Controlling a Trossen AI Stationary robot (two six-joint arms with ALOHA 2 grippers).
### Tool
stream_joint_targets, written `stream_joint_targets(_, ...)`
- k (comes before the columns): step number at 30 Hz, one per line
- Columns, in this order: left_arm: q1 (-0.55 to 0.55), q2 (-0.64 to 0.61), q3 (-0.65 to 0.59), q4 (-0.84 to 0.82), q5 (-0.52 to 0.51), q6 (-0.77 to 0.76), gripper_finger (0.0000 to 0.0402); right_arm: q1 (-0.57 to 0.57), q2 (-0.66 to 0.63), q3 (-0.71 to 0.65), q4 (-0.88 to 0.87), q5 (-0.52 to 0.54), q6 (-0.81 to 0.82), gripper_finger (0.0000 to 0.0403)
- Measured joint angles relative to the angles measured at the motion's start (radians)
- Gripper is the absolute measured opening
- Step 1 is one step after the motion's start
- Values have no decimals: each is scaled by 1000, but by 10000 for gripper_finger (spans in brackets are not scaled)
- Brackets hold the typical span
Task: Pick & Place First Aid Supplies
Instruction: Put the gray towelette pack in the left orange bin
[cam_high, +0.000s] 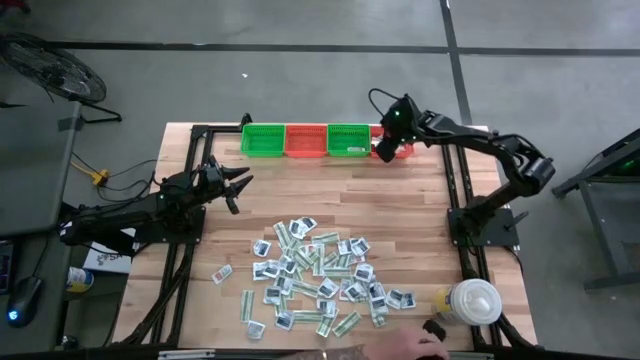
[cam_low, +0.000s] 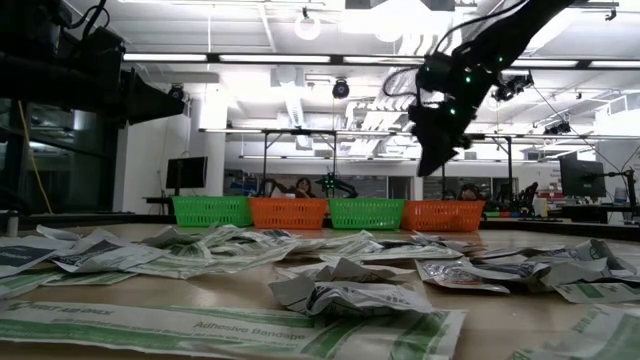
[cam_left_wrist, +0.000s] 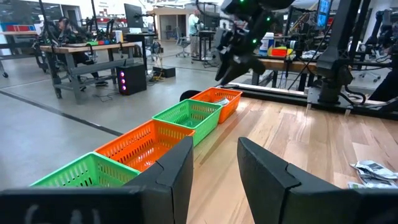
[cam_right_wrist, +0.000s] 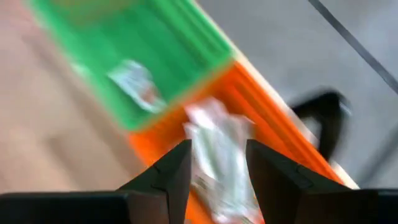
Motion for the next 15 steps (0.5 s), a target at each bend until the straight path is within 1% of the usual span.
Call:
stream_joint_targets(3,0,0,0,0,0,0,122,23,-4,0,49,-117,-51,144)
stream_joint_targets(5,0,0,0,0,0,0,122,37,-5,0,98,-195,-58,143)
stream_joint_targets(7,0,0,0,0,0,0,122,54,-5,0,140,-238,-66,143)
stream_joint_targets(10,0,0,0,0,0,0,122,78,-5,0,146,-245,-136,142)
stream_joint_targets(15,0,0,0,0,0,0,122,118,-1,0,196,-199,-194,142)
